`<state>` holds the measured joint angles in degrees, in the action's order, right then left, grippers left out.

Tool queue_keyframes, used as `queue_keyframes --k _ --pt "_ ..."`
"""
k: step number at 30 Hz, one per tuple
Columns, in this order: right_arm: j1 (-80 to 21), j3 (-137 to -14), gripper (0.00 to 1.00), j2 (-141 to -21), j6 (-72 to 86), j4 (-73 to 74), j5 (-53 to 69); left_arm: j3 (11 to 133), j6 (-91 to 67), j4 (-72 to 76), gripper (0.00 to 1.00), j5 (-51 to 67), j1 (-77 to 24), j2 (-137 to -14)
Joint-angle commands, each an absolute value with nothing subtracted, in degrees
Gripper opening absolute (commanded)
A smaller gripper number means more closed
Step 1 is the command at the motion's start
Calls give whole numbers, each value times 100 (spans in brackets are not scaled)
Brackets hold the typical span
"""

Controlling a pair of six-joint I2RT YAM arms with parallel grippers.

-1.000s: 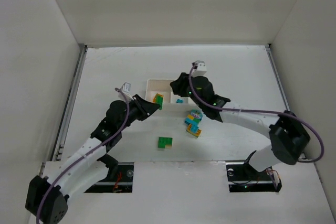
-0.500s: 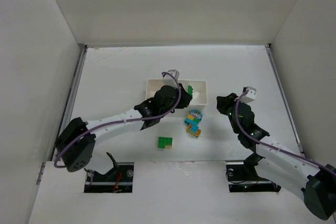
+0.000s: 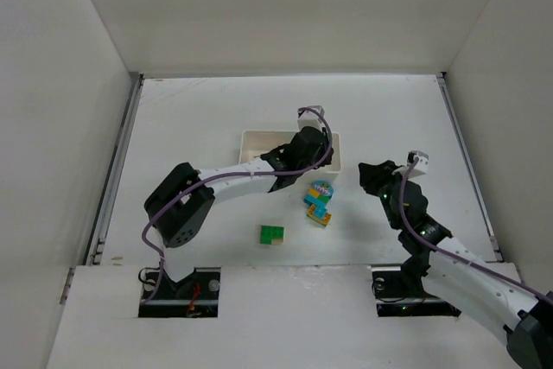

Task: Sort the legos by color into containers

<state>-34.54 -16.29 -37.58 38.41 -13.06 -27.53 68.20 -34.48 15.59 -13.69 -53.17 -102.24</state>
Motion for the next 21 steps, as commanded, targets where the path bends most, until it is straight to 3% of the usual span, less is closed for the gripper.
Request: queue_keyframes --k 1,5,8,12,17,21 --pt "-3633 -1749 32 -3919 3929 -1169 -2786 7198 -3410 1547 21 -1345 -5313 -10327" --pt "-3958 -1872 37 -4192 3841 -1160 -2830 7146 -3437 1582 38 -1336 -5295 -10319" --pt "-4196 -1942 49 -4315 3832 -1160 -2874 7093 -3454 1538 45 -1327 -5278 -10178" --pt "-4626 -2223 50 -4543 3674 -889 -2751 6733 -3454 1626 45 -1327 -5269 -9608" --pt "-5898 -2829 36 -5368 2929 -545 -2348 5838 -3463 1635 44 -1345 -5164 -8370" --pt "-6831 -3277 40 -6238 2506 -519 -2048 4793 -3638 1381 44 -1292 -4927 -7131"
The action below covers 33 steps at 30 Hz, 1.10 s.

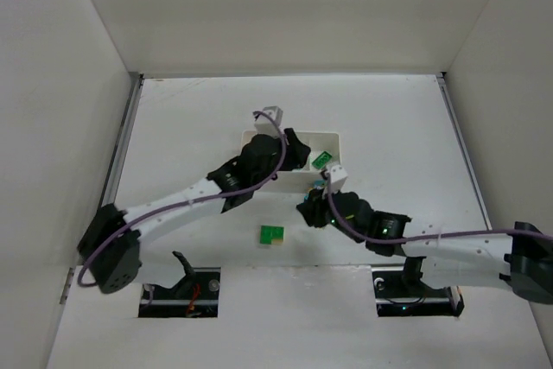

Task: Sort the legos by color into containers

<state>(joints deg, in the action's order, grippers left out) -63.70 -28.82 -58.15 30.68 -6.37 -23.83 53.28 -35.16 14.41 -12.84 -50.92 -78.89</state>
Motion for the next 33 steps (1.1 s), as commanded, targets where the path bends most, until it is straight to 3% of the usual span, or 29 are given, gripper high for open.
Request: queue_keyframes --k 1,6,10,25,30,33 --pt "-7016 -3357 44 -6449 2392 -571 -2013 4538 -3708 1241 44 -1257 -4848 -6806" --pt "-7431 -3708 68 -7320 1644 -747 -1864 3780 -4052 38 45 -740 -4338 -5399" --pt "-7414 -3972 72 -7760 1450 -590 -1390 3499 -4113 -850 44 -256 -3978 -4774" --pt "-7159 -5045 71 -8999 625 562 -950 2980 -4078 -1556 43 448 -3291 -4227" --pt "-7088 -5142 68 -9123 571 738 -792 2944 -4078 -1477 43 457 -3256 -4359" --pt "-7053 -5185 58 -9184 545 756 -624 2901 -4104 -1380 43 457 -3256 -4359"
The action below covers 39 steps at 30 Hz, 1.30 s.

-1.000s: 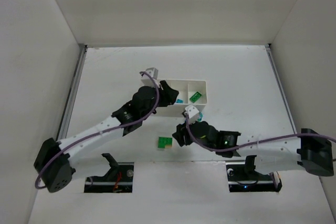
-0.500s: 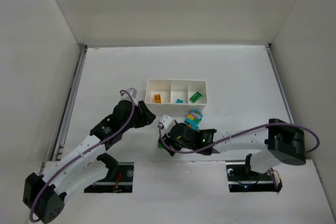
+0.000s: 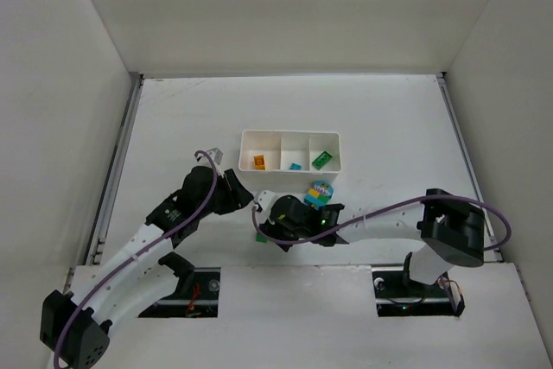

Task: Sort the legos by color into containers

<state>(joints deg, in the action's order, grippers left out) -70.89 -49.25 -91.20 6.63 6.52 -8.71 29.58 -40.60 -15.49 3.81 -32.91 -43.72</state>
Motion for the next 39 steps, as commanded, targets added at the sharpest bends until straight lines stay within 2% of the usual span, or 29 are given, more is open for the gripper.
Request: queue_keyframes --k 1,4,7,16,20,24,28,32,39 --pt "-7053 -5194 55 -9202 545 747 -607 2892 -4113 -1345 43 457 -3239 -4359" --pt "-7044 -5203 55 -9237 510 703 -598 2927 -4087 -1354 43 492 -3212 -4395" --pt "-7053 -5229 68 -9246 422 782 -764 2874 -4122 -1336 43 501 -3204 -4377" --pt "-7027 -5423 66 -9378 185 677 -835 2900 -4096 -1301 43 527 -3160 -4438" --pt "-7035 -5502 55 -9474 141 668 -739 2830 -4131 -1283 43 519 -3151 -4377" --pt "-7027 -5528 38 -9554 211 580 -642 2830 -4131 -1292 43 501 -3159 -4342" --pt "-6992 -5432 28 -9466 377 484 -615 2891 -4131 -1274 43 527 -3081 -4359" --pt "-6781 -5011 23 -8897 790 -16 -589 2874 -4175 -1073 44 483 -3054 -4175" --pt "-5894 -4140 22 -7858 2423 -1484 -352 2971 -4429 -72 44 378 -2975 -3780"
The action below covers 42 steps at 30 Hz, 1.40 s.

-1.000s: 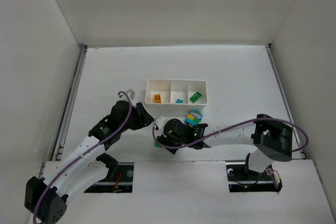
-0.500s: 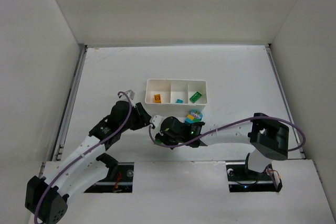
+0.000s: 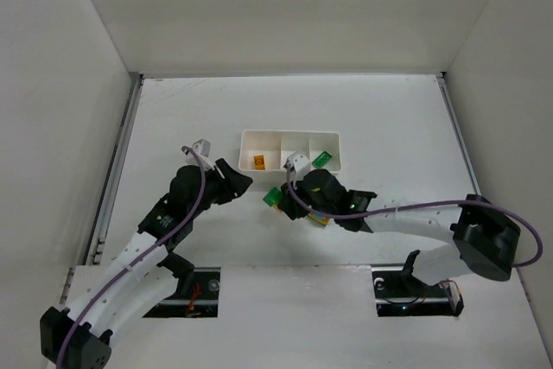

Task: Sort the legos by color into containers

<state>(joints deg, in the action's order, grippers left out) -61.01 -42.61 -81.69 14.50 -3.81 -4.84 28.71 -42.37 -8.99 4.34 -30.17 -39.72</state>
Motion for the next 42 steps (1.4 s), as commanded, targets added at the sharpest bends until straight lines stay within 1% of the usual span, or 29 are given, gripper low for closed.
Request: queue_keyframes --k 1,6,11,20,29,33,42 --pt "-5780 -4105 22 -7797 2704 -1564 -334 2962 -4491 112 45 378 -2975 -3736" --pt "-5524 -3885 21 -7550 3971 -2266 -141 2594 -4947 1307 48 369 -3133 -3569" --pt "-5296 -3753 22 -7515 4631 -2795 17 2180 -5203 2135 49 413 -3396 -3507" --pt "-5286 -3840 22 -7655 4404 -2567 -360 2276 -5045 2030 45 290 -3608 -3972" --pt "-5532 -4113 21 -7708 4069 -2127 -738 2487 -4852 2118 41 255 -4020 -4605" --pt "-5629 -4210 21 -7804 3938 -2048 -747 2514 -4834 2136 40 158 -4100 -4658" --pt "-5893 -4447 20 -7945 3621 -1556 -1195 2610 -4764 2074 33 53 -4214 -4728"
